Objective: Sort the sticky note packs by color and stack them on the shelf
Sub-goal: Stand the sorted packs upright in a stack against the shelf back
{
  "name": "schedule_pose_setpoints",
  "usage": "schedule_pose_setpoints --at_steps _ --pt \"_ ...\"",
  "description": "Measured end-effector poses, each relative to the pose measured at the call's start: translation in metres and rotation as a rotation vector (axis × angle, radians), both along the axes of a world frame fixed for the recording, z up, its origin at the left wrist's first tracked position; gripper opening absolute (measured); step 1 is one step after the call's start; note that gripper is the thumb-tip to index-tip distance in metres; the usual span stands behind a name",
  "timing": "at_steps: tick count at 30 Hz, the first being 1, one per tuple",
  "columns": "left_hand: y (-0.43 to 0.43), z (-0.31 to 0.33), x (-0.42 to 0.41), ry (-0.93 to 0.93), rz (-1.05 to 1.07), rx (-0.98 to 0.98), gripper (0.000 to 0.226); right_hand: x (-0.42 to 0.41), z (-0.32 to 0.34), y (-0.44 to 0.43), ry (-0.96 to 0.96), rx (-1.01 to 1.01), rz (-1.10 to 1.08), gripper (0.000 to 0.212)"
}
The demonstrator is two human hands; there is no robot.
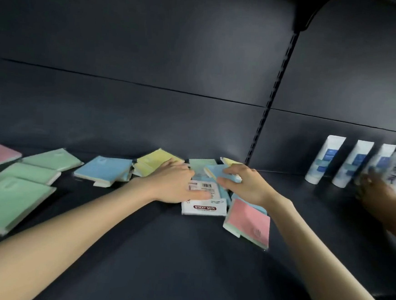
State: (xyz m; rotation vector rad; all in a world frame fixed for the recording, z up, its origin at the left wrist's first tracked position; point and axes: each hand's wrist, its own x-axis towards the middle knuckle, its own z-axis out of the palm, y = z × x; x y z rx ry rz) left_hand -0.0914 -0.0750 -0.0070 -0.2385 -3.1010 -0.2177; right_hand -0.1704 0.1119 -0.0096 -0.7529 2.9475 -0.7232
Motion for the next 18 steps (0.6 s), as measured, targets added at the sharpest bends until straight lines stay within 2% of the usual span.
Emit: schedule_pose_setpoints --at_steps 8,11,15,18 --pt "0.028 -0.011 0.023 -0.022 0.122 0.027 0.079 0.003 -0.001 0.018 0.040 -0.065 0.114 0.031" --pt "0.034 -0.013 0.031 0.024 0.129 0.062 0.078 0.002 -0.002 0.019 0.051 -0.134 0.086 0.038" --pt "0.035 -0.019 0.036 0.020 0.144 0.245 0.083 0.002 -0.005 0.018 0.066 -0.163 0.045 0.058" --pt "0.034 -0.024 0.036 0.031 0.138 0.205 0.082 0.003 -0.010 0.017 0.034 -0.175 0.016 0.058"
